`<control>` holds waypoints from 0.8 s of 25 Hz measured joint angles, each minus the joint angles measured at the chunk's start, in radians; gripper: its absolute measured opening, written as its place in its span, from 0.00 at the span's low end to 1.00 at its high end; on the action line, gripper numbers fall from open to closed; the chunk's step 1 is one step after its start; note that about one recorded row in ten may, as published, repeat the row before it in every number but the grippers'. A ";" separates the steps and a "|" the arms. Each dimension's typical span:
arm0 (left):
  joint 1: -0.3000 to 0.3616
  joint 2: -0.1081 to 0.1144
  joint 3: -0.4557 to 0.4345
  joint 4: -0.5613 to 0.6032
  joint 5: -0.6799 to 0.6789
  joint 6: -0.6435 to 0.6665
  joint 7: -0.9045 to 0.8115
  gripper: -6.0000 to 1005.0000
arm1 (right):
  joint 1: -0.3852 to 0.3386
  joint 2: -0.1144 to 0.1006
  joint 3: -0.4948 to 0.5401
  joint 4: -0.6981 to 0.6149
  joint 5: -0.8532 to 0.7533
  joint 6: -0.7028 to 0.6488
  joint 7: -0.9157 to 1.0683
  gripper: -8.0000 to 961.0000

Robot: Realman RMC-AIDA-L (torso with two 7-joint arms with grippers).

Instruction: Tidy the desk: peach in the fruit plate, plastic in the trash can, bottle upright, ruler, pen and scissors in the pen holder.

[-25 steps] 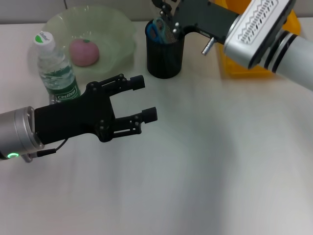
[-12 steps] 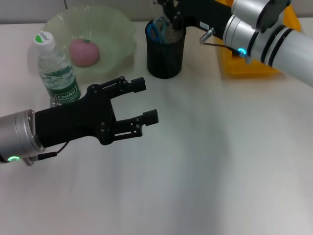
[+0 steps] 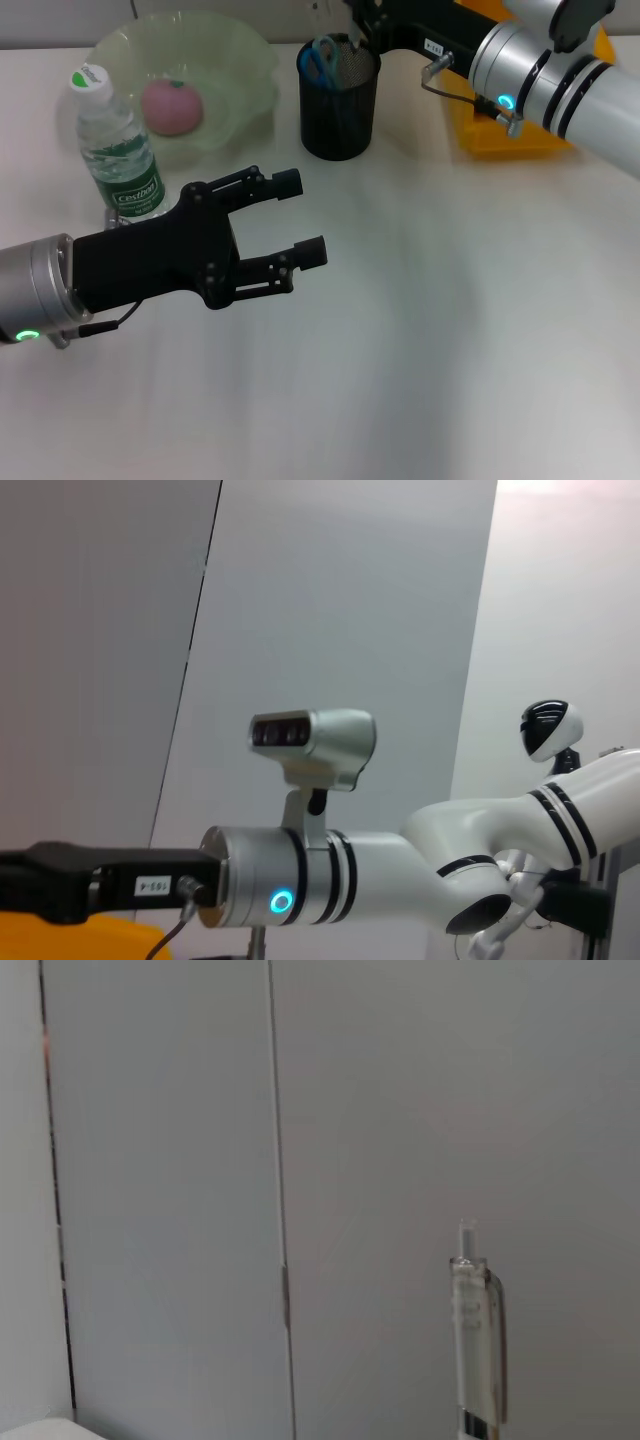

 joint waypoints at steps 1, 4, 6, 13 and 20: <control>0.000 0.000 0.000 0.000 0.000 0.000 0.000 0.80 | 0.002 0.000 -0.002 0.000 -0.002 0.008 0.004 0.14; 0.005 0.000 0.000 0.000 0.001 0.010 0.003 0.80 | 0.006 0.001 -0.011 0.000 -0.004 0.019 0.010 0.14; 0.007 0.000 -0.003 0.000 0.010 0.012 0.004 0.80 | 0.008 0.002 -0.017 0.000 -0.005 0.023 0.019 0.14; 0.013 -0.002 -0.009 0.000 0.020 0.025 0.005 0.80 | 0.009 0.001 -0.018 0.000 -0.005 0.025 0.046 0.22; 0.021 0.000 -0.008 0.002 0.020 0.030 0.006 0.80 | 0.000 0.001 -0.020 -0.005 -0.006 0.018 0.050 0.50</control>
